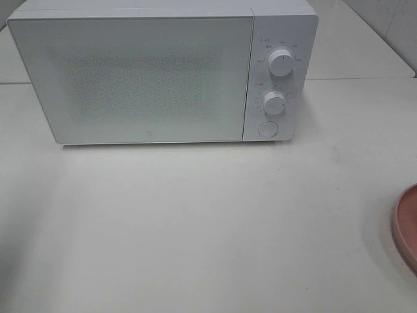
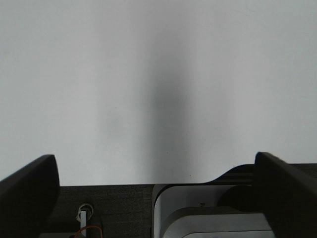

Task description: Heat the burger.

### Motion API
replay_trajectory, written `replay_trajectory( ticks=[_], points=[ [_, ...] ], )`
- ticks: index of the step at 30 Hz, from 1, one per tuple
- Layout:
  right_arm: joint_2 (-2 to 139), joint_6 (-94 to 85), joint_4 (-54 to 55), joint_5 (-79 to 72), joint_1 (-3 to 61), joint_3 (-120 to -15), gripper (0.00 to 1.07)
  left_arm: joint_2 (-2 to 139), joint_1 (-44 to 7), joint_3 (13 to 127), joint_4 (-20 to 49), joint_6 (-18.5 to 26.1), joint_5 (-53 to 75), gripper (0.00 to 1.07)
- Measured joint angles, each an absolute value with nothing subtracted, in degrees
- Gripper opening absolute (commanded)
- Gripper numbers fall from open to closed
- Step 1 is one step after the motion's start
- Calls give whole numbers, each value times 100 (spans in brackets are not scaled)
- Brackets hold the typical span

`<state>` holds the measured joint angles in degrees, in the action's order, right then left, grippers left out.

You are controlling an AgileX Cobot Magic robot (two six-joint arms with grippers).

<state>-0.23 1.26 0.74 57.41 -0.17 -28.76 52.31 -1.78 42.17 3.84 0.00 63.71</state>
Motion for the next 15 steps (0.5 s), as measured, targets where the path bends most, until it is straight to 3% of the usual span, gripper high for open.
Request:
replay_trajectory(
  ticks=[15],
  points=[
    [-23, 126, 74, 5741, -17, -2876, 75, 3266, -178, 3025, 298, 0, 6228, 98]
  ],
)
